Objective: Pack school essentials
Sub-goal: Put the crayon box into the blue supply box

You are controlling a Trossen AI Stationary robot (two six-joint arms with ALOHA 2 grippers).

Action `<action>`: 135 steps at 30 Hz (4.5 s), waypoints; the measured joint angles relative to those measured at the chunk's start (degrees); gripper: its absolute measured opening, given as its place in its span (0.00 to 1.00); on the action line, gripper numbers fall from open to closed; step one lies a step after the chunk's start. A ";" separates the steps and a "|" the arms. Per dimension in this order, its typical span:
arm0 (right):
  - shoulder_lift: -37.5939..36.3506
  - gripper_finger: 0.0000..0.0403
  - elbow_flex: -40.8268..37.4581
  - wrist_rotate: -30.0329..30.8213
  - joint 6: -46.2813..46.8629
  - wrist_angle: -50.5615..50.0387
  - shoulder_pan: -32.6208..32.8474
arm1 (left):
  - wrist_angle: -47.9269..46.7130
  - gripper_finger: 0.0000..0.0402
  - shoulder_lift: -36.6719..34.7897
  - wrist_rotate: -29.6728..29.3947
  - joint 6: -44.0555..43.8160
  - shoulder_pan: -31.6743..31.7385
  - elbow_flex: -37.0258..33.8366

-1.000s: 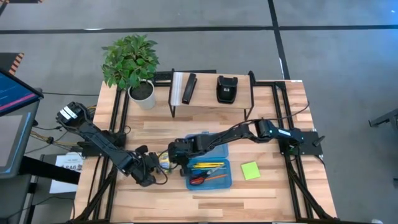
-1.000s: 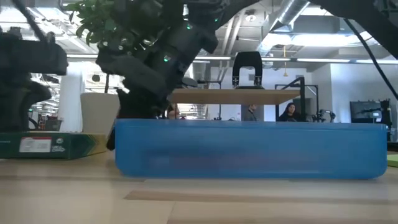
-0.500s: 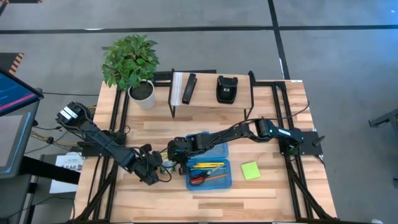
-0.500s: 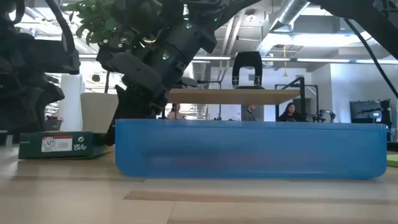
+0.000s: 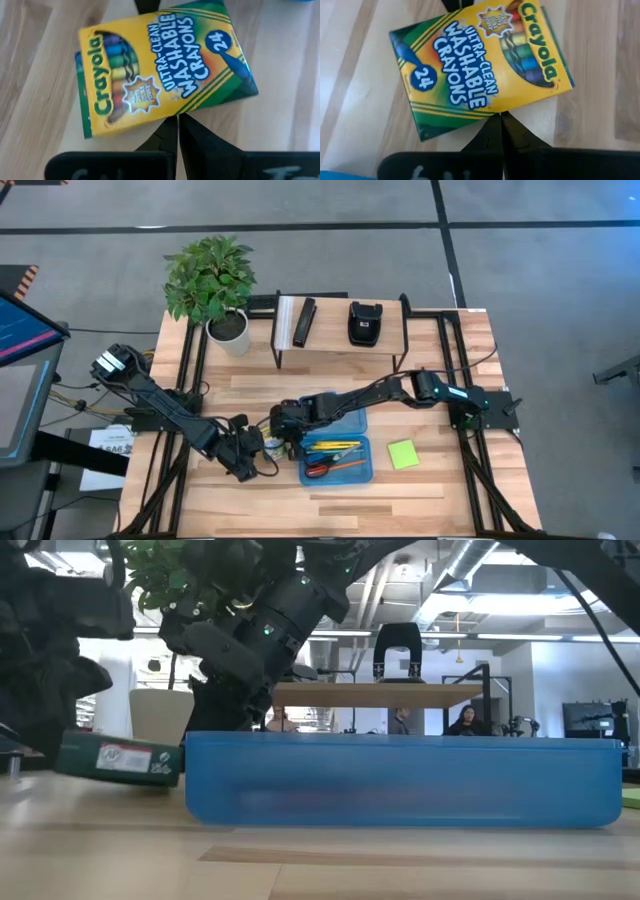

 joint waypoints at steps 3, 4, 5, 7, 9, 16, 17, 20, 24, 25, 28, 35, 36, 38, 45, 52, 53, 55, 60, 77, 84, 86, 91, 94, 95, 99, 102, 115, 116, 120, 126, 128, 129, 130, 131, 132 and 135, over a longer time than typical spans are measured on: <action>-0.04 0.01 1.63 0.02 0.12 -2.57 0.00 | -1.89 0.01 0.00 -0.04 0.11 0.00 1.59; -0.02 0.01 2.88 0.02 0.27 -4.36 0.01 | -2.60 0.01 0.00 -0.19 0.11 0.00 2.18; -0.03 0.01 4.18 0.02 0.28 -5.68 0.04 | -3.33 0.01 0.00 -0.20 0.13 0.00 2.74; -0.31 0.01 5.57 0.07 0.04 -6.77 0.07 | -4.45 0.01 0.00 -0.02 0.52 -0.04 3.72; -0.29 0.01 6.37 0.47 0.03 -7.80 0.09 | -4.22 0.01 0.00 -0.04 1.37 -0.02 4.72; -0.11 0.01 10.56 0.61 -0.15 -13.90 0.37 | -3.68 0.01 0.00 -0.52 4.40 -0.02 7.78; -0.11 0.01 10.62 0.59 -0.15 -14.45 0.41 | -3.68 0.01 0.00 -0.87 4.68 -0.02 8.18; -0.11 0.01 11.33 0.53 -0.13 -16.90 0.82 | -3.74 0.01 0.00 -1.46 5.46 -0.02 9.13; -0.11 0.01 12.57 0.39 -0.11 -20.39 1.38 | -1.10 0.01 0.00 -1.63 7.21 0.00 9.54; -0.11 0.01 12.57 0.39 -0.13 -20.58 1.53 | 0.08 0.01 0.00 -1.57 7.67 0.00 9.54; -0.17 0.01 12.57 0.29 0.08 -22.13 1.84 | 3.37 0.01 0.00 -1.76 9.47 0.06 9.58; -1.59 0.01 12.60 0.02 1.87 -27.71 2.42 | 11.04 0.01 0.19 -1.30 14.90 1.89 9.61; -1.84 0.01 12.57 0.15 2.02 -28.16 2.64 | 12.12 0.01 0.40 -0.83 15.46 2.23 9.61; -2.23 0.01 12.64 0.47 2.02 -28.30 2.91 | 13.56 0.01 0.72 -0.12 16.72 2.51 9.61; -3.78 0.01 12.63 3.37 4.83 -37.15 3.97 | 20.93 0.01 4.86 2.34 21.56 4.84 10.63; -4.09 0.01 11.97 5.52 7.38 -44.12 5.11 | 18.98 0.01 11.71 3.99 25.30 6.01 16.78; -4.09 0.01 11.98 6.41 7.51 -44.24 5.34 | 18.16 0.01 11.98 3.89 25.67 6.01 17.42; -4.12 0.01 11.98 7.63 7.66 -44.56 5.66 | 15.85 0.01 11.89 3.39 26.31 5.97 18.21; -7.96 0.01 11.92 10.72 7.70 -44.03 6.63 | 14.97 0.01 7.89 -1.14 28.07 4.23 18.72; -34.72 0.01 -26.85 11.22 10.06 -4.81 9.80 | 36.55 0.01 -7.99 -13.73 27.89 -4.40 -1.99; -39.77 0.01 -38.74 11.19 10.93 8.53 9.42 | 40.19 0.01 -9.03 -13.77 30.00 -4.15 -4.56; -39.82 0.01 -39.89 11.19 10.99 9.60 9.02 | 40.40 0.01 -9.03 -13.53 31.00 -4.14 -4.56; -39.80 0.01 -40.44 10.93 12.03 11.06 8.70 | 38.21 0.09 -9.05 -13.56 33.27 -4.19 -4.54; -39.80 0.02 -40.46 10.86 12.07 11.92 8.83 | 35.38 0.18 -9.03 -13.65 35.08 -4.23 -4.54; -39.80 0.02 -40.46 10.84 12.07 12.27 9.01 | 34.38 0.22 -9.02 -13.74 35.61 -4.34 -4.54; -39.80 0.03 -40.46 10.54 11.85 12.03 9.27 | 32.83 0.38 -7.24 -14.22 44.90 -4.69 -4.54; -39.80 0.04 -40.46 10.56 11.85 12.02 9.16 | 32.53 0.48 -4.22 -16.16 55.34 -6.00 -4.48; -39.80 0.04 -40.46 10.60 11.45 12.29 9.09 | 29.23 0.66 6.23 -26.58 74.34 -12.20 0.40; -39.80 0.04 -40.46 10.62 11.47 12.43 9.09 | 29.45 0.68 7.72 -26.89 75.60 -12.39 0.81; -39.80 0.03 -40.46 10.62 11.47 12.66 9.11 | 29.39 0.72 13.71 -31.96 81.53 -12.85 2.34; -39.80 0.04 -40.46 10.67 11.46 13.06 9.20 | 29.45 0.74 18.65 -40.87 85.68 -12.65 3.94; -39.80 0.04 -40.46 10.67 11.43 13.24 9.18 | 29.41 0.74 18.64 -40.61 85.81 -12.41 3.97; -39.80 0.04 -40.46 10.67 11.41 13.41 9.18 | 29.71 0.74 18.64 -40.63 85.81 -12.33 3.99; -39.80 0.04 -40.46 10.69 11.41 13.42 9.18 | 29.85 0.74 18.64 -40.78 86.12 -12.26 3.99; -39.80 0.04 -40.46 10.69 11.39 13.42 9.18 | 29.94 0.74 18.64 -40.89 86.89 -12.12 3.99; -39.80 0.03 -40.46 10.70 11.37 13.42 9.18 | 29.94 0.74 18.64 -40.87 87.60 -11.97 3.99; -39.80 0.03 -40.46 10.71 11.23 13.75 9.18 | 29.94 0.74 18.62 -39.92 88.35 -10.93 3.99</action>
